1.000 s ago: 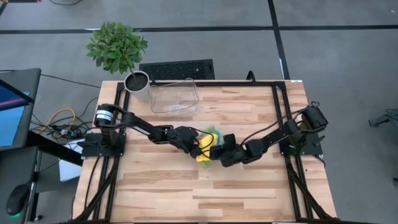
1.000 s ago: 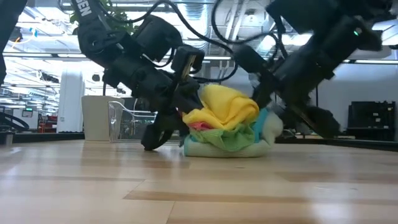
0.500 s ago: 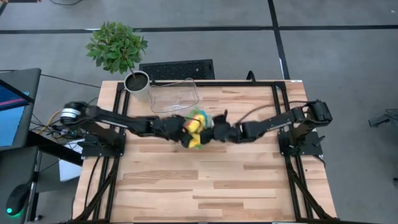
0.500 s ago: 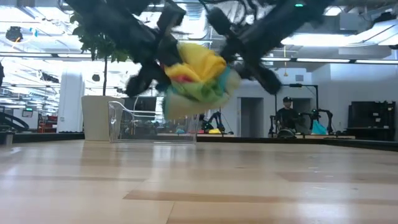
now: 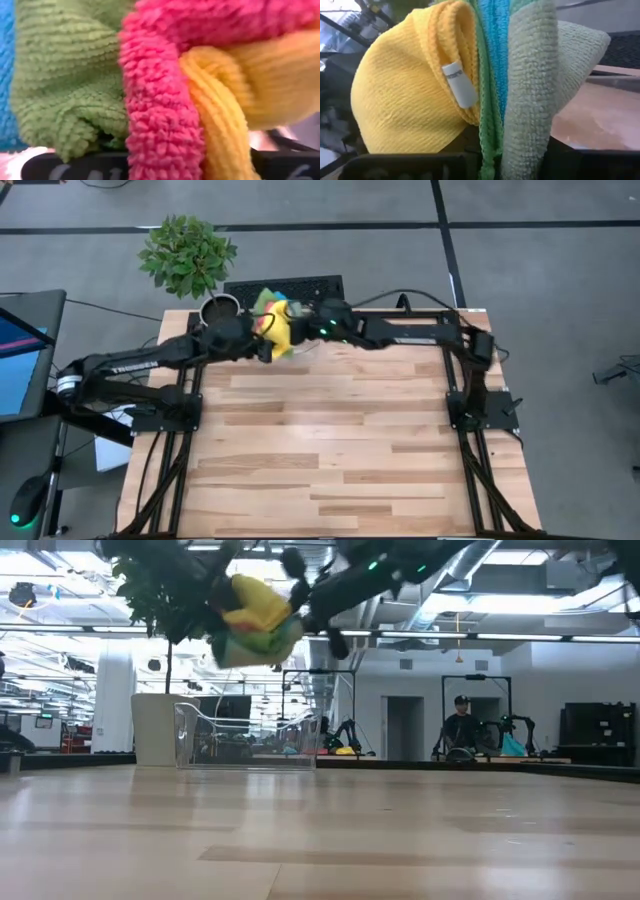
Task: Fold microfiber towels
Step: Put the stacked microfiber cloths into the transparent bin
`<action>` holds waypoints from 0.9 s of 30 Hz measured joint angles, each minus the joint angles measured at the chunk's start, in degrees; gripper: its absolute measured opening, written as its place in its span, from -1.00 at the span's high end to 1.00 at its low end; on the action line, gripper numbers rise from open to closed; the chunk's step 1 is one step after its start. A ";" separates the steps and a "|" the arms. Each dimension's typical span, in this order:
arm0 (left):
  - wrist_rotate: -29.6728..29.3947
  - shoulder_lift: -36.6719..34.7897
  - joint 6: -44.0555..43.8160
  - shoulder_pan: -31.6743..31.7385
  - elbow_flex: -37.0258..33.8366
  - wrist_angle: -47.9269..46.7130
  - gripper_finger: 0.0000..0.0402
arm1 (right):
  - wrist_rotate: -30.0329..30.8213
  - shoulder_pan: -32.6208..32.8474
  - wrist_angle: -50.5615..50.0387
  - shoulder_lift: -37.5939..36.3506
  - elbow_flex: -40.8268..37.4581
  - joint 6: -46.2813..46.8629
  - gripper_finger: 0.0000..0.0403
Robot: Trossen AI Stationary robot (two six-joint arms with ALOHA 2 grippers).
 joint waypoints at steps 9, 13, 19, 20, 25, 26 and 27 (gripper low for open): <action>2.61 4.55 6.41 12.22 -0.22 -6.84 0.76 | -5.53 -4.58 -10.99 17.05 19.74 -2.76 0.59; 6.30 8.69 8.80 16.28 -0.22 -6.73 0.76 | -5.70 -5.55 -14.56 19.94 22.60 -3.05 0.59; 8.80 14.85 10.80 20.09 -0.20 -3.04 0.76 | -5.54 -7.45 -19.51 20.33 23.07 -3.44 0.59; 9.43 15.79 10.72 20.26 -0.20 -3.16 0.76 | -5.82 -7.62 -20.12 20.57 23.08 -3.38 0.59; 10.83 18.57 9.66 20.42 -0.22 -3.09 0.75 | -5.96 -7.57 -23.26 21.26 23.04 -2.50 0.58; 11.18 18.88 9.13 20.32 -0.22 -3.34 0.75 | -6.03 -7.57 -24.02 21.46 23.03 -2.42 0.57; 11.31 19.26 8.80 20.23 -0.23 -3.39 0.75 | -6.27 -7.56 -24.65 21.51 23.01 -2.35 0.55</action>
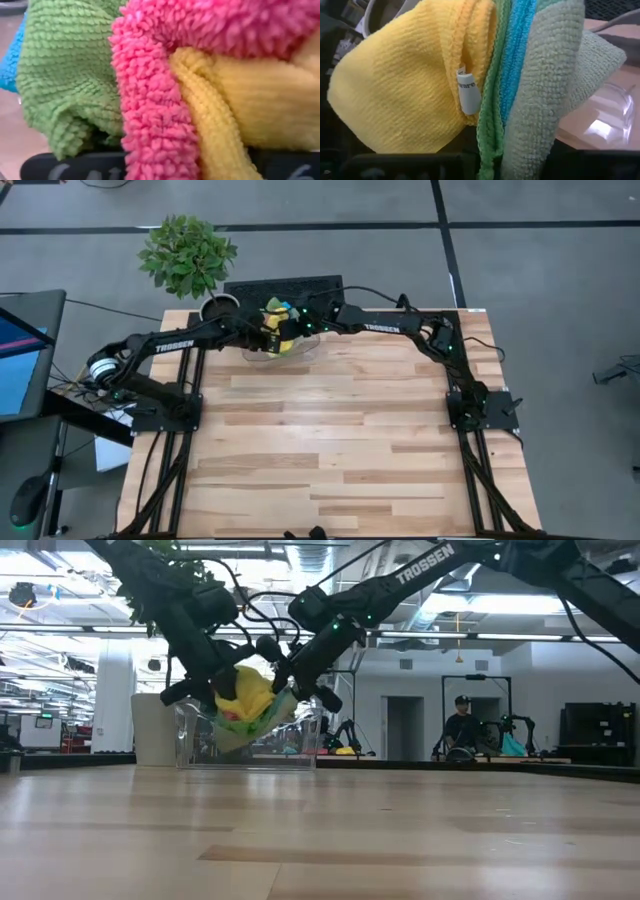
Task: Fold microfiber towels
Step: Put the stacked microfiber cloths into the transparent bin
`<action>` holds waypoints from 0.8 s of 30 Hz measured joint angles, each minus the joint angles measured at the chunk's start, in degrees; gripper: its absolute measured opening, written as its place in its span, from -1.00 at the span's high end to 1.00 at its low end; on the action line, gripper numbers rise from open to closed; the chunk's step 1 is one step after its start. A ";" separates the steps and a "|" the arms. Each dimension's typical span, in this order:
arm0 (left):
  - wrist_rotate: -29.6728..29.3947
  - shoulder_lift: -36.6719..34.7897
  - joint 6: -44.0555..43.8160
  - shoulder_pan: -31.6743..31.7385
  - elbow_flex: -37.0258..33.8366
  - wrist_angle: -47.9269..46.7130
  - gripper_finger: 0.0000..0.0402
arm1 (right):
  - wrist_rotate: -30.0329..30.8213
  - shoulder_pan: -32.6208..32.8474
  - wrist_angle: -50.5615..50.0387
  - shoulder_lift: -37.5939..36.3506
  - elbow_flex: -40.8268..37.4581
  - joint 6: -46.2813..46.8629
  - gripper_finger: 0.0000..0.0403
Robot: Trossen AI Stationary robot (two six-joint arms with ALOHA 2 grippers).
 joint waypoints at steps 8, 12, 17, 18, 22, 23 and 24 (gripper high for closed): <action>-0.10 0.14 -0.19 0.03 -0.01 -0.43 0.54 | 0.34 0.08 -0.41 0.00 -0.02 0.21 0.25; 0.02 0.14 1.12 0.03 -0.03 -0.88 0.22 | 0.34 0.02 -0.76 -0.02 -0.04 -2.36 0.00; 0.45 0.10 1.14 0.06 -0.08 -1.86 -0.22 | 0.36 -0.05 -2.54 -0.02 -0.04 -3.14 -0.33; 0.40 -0.14 1.03 0.08 -0.08 -2.49 -0.29 | 0.36 -0.05 -2.95 -0.02 -0.04 -3.14 -0.38; -0.01 -0.73 0.94 0.15 -0.10 -3.66 -0.47 | 0.32 -0.03 -4.98 -0.04 -0.06 -3.43 -0.50; -0.01 -1.03 0.96 0.19 -0.10 -3.82 -0.50 | 0.34 -0.04 -5.25 -0.04 -0.06 -3.47 -0.51; -0.01 -1.16 1.11 0.21 -0.09 -3.66 -0.51 | 0.34 -0.05 -5.59 -0.07 -0.06 -3.68 -0.52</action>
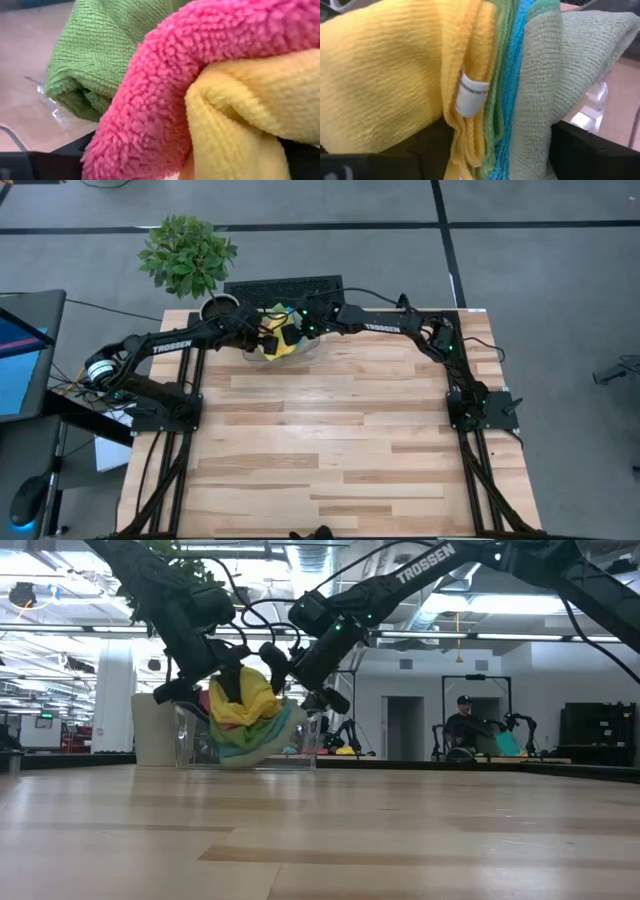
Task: Fold microfiber towels
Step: Put the stacked microfiber cloths into the transparent bin
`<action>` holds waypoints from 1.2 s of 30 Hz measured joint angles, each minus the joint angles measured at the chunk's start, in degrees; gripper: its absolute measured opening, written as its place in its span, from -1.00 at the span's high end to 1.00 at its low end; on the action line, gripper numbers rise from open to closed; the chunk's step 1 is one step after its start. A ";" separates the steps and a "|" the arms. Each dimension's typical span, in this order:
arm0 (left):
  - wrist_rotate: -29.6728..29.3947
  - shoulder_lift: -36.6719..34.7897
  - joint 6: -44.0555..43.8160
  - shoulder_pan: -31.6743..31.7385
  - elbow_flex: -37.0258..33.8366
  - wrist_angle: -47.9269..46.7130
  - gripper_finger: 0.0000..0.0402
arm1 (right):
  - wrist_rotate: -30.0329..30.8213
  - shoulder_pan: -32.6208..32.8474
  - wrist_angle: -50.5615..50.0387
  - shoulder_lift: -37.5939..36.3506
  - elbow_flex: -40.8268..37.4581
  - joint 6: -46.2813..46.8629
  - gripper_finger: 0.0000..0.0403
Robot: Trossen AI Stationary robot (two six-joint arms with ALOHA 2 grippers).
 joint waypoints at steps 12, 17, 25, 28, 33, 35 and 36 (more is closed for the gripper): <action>0.42 0.25 0.90 1.14 0.03 -1.63 -0.54 | 5.93 0.15 -14.66 -0.08 8.63 -4.53 -0.55; 1.53 -1.01 0.81 1.35 0.03 -1.63 -0.54 | 7.74 0.59 -17.93 -0.24 11.61 -6.86 -0.55; 2.96 -2.22 3.46 2.91 0.03 -3.61 -0.54 | 10.57 2.03 -16.97 -0.13 12.66 -8.83 -0.54; 3.84 -2.22 3.67 3.06 0.03 -3.32 -0.54 | 12.47 2.56 -16.26 -0.14 12.66 -10.01 -0.54; 4.29 -3.37 6.28 4.20 0.08 -3.98 -0.54 | 7.18 2.18 -13.10 -0.12 12.66 -10.06 -0.54; 5.61 -4.95 8.35 4.93 -0.01 -5.76 -0.54 | 3.66 1.86 -10.55 0.04 12.46 -11.05 -0.54; 6.66 -6.00 9.12 5.01 0.03 -5.65 -0.54 | 1.95 1.73 -8.91 0.07 12.16 -11.63 -0.54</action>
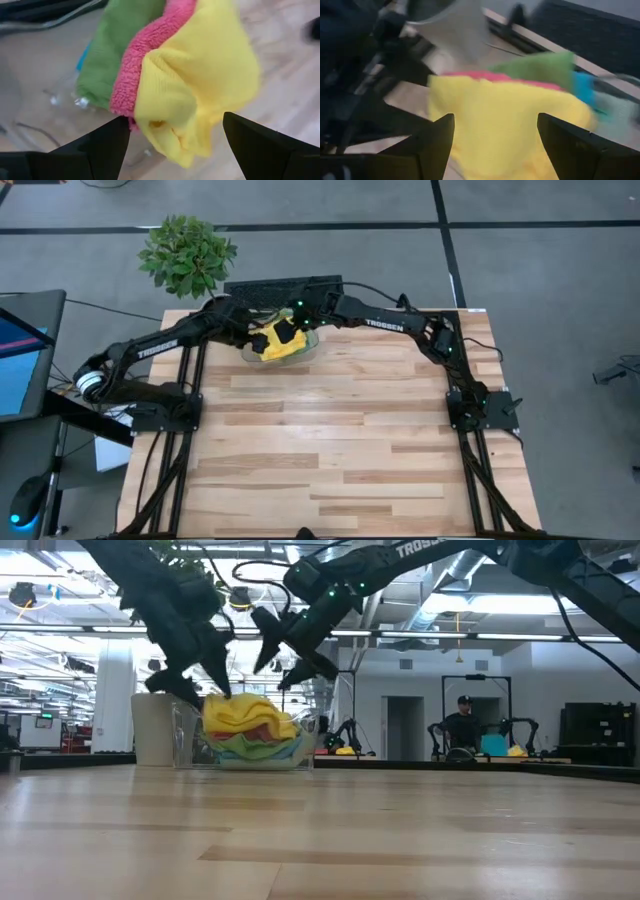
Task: Fold microfiber towels
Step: Put the stacked microfiber cloths into the transparent bin
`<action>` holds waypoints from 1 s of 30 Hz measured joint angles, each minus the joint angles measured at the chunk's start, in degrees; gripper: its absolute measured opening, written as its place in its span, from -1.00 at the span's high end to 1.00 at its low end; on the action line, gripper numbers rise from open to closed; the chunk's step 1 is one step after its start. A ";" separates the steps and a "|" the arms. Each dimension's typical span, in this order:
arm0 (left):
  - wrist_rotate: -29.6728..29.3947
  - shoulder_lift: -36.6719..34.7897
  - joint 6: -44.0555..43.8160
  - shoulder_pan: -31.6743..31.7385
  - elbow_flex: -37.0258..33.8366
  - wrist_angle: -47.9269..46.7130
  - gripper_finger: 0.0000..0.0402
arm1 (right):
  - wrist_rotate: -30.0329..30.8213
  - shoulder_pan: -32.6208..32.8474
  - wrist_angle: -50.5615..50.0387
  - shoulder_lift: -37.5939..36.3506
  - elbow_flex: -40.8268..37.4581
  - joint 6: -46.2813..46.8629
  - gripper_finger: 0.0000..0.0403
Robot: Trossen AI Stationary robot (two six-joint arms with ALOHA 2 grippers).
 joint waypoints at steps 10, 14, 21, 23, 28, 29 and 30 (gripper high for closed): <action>-2.46 -15.21 -0.29 0.14 0.05 -7.39 -0.54 | -8.93 -0.33 8.18 1.69 -0.59 -2.79 -0.54; -6.76 -19.37 -0.28 0.18 0.05 -9.07 -0.54 | -9.04 -1.13 8.82 5.15 -0.78 -1.22 -0.54; -6.60 -19.80 -0.09 0.14 0.03 -8.91 -0.54 | -9.93 -1.99 8.57 8.26 -0.43 2.54 -0.47; -6.62 -19.74 -0.09 0.14 0.03 -8.93 -0.54 | -9.42 -1.95 8.34 8.33 -0.12 2.75 -0.42; -2.98 -20.85 -1.02 0.14 0.01 -7.71 -0.54 | -11.45 -1.72 6.35 4.98 2.48 1.99 -0.37; -1.95 -21.57 -1.04 0.14 0.01 -6.92 -0.54 | -11.49 -1.46 5.32 3.06 2.85 0.79 -0.37; -0.68 -22.35 -1.02 0.13 0.01 -6.06 -0.54 | -11.62 -1.24 4.71 1.07 3.18 -0.40 -0.37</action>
